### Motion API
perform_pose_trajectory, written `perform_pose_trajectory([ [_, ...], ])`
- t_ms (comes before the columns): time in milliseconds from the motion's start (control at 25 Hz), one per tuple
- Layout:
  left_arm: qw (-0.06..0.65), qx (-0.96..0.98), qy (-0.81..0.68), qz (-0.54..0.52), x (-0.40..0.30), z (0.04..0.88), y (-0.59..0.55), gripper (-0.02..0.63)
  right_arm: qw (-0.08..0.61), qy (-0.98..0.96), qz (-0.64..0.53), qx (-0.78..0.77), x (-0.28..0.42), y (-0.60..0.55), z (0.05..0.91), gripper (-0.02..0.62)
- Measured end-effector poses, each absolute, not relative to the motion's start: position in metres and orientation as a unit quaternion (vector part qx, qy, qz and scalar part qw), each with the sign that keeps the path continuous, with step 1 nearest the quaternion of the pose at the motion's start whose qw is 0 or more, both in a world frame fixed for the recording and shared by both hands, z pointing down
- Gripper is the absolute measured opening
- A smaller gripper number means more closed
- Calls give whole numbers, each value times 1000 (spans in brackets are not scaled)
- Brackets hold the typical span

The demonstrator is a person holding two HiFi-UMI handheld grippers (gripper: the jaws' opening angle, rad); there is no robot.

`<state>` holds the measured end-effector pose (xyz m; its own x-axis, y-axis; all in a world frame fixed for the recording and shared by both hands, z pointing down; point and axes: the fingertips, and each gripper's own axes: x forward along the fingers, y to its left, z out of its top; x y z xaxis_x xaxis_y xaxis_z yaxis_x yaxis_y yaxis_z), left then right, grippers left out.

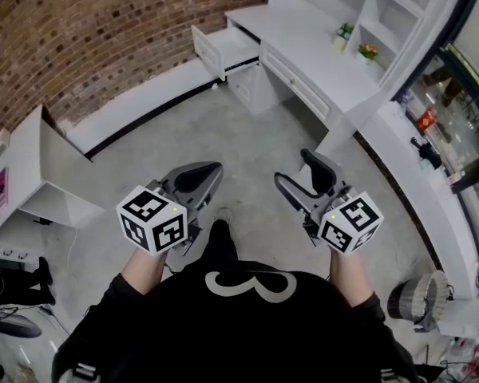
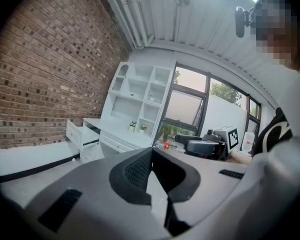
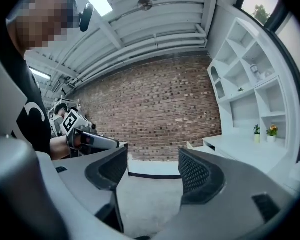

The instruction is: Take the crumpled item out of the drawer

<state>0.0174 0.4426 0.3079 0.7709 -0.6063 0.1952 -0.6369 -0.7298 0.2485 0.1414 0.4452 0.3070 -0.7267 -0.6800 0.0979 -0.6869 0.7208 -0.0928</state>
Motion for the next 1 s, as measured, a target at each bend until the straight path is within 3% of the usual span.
perform_pose_trajectory([
  [600,188,915,-348,73,-62,341,169,2,77,-920,118,365,67,167,342,311],
  [1000,172,918,-347,82,-86,331,95,2,73,-920,106,369,39,89,338,304],
])
